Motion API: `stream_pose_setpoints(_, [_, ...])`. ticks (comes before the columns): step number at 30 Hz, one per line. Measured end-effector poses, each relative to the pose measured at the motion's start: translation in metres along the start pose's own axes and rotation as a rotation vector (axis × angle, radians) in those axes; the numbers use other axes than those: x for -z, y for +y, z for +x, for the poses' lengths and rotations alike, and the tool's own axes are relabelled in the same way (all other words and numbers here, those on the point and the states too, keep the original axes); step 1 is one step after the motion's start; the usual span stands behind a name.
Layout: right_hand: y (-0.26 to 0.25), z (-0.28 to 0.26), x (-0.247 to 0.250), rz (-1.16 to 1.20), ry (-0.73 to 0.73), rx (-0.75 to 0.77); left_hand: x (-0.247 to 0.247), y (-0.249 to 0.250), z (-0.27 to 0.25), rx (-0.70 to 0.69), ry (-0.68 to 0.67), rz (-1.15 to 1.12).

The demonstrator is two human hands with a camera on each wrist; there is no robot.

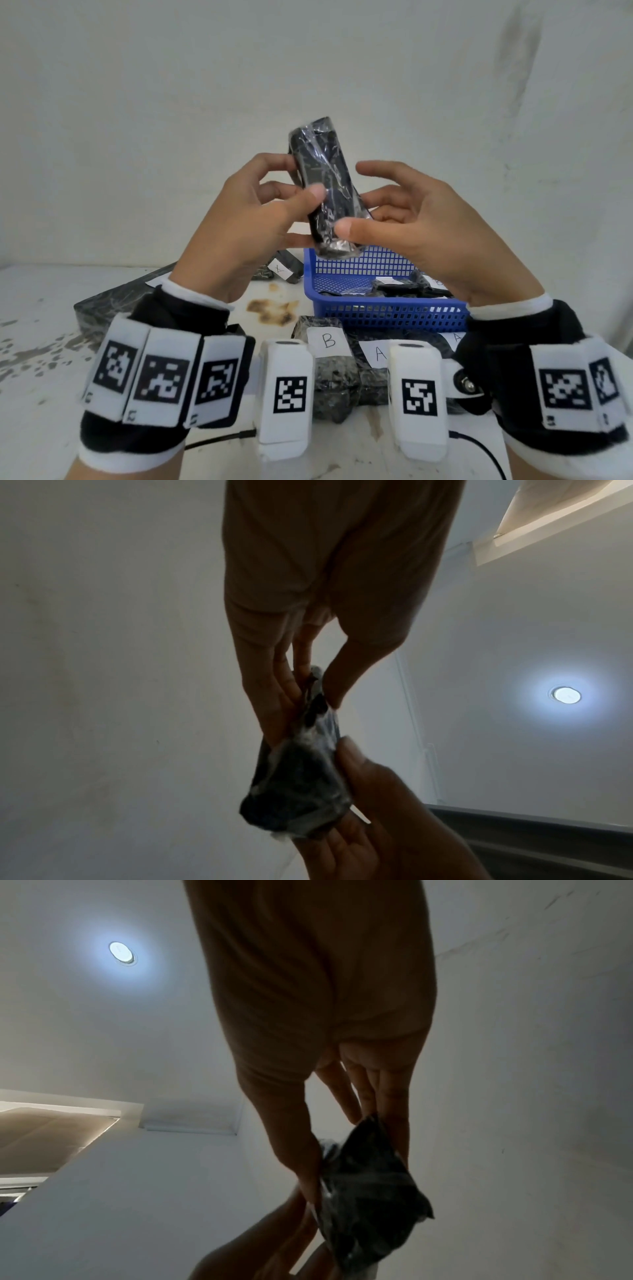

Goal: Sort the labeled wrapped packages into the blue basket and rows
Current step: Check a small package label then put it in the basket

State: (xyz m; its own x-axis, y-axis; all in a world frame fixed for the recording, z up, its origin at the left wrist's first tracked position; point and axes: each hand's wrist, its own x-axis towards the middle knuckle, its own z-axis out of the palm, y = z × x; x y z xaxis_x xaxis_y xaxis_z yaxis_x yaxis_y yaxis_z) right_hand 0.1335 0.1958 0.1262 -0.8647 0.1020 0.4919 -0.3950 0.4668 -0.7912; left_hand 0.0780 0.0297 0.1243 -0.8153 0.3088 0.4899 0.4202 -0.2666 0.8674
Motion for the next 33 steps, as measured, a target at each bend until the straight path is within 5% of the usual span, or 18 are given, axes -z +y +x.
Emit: stream_pose_setpoints(33, [0.0017,0.0029,-0.0014,-0.079,0.068,0.024,0.0021,-0.0030,0.0006,-0.004,-0.082,0.213])
